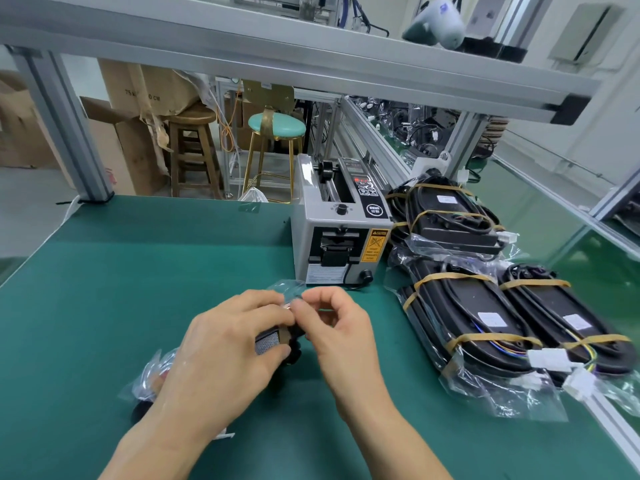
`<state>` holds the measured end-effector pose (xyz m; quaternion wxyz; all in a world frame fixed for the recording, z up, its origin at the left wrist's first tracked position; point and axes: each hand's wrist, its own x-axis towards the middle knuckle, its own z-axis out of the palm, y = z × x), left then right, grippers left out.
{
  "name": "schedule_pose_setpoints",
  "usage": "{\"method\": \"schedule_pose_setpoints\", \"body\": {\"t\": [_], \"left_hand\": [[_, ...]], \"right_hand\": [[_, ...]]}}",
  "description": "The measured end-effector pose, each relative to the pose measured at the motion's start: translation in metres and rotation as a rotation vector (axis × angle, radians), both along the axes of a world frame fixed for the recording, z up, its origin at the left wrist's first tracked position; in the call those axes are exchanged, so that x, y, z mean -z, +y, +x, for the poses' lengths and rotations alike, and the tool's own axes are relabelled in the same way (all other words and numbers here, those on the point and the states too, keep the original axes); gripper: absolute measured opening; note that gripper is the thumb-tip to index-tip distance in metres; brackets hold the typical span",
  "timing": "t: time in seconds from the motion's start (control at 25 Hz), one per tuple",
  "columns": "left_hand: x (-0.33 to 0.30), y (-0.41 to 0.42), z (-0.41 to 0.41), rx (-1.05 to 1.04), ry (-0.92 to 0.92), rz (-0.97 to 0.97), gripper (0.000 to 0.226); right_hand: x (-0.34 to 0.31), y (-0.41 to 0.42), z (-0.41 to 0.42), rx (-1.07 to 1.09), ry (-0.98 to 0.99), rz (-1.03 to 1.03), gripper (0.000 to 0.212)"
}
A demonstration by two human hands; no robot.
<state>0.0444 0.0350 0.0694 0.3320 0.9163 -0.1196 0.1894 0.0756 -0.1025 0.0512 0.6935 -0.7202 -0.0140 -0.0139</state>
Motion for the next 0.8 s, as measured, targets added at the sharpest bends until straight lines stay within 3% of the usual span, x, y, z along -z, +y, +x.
{"method": "schedule_pose_setpoints", "body": {"t": [0.16, 0.32, 0.44, 0.56, 0.64, 0.8], "left_hand": [[0.001, 0.000, 0.001, -0.019, 0.003, -0.073, 0.039], [0.004, 0.002, 0.001, -0.014, 0.023, -0.143, 0.040], [0.001, 0.002, -0.002, 0.025, -0.053, 0.055, 0.053], [0.004, 0.003, 0.001, 0.018, -0.057, 0.168, 0.069], [0.002, 0.011, 0.005, 0.001, -0.024, -0.008, 0.062], [-0.008, 0.037, 0.015, 0.113, 0.001, -0.766, 0.070]], "right_hand": [[0.007, -0.007, 0.002, 0.010, 0.097, 0.064, 0.017], [0.016, -0.009, -0.003, -0.002, 0.048, 0.015, 0.010], [0.010, -0.005, 0.003, -0.076, 0.026, 0.012, 0.004], [0.006, -0.010, 0.008, -0.104, 0.159, 0.065, 0.013], [0.009, -0.021, 0.007, -0.125, 0.166, 0.084, 0.011], [0.009, -0.037, 0.008, -0.367, 0.007, -0.161, 0.101]]}}
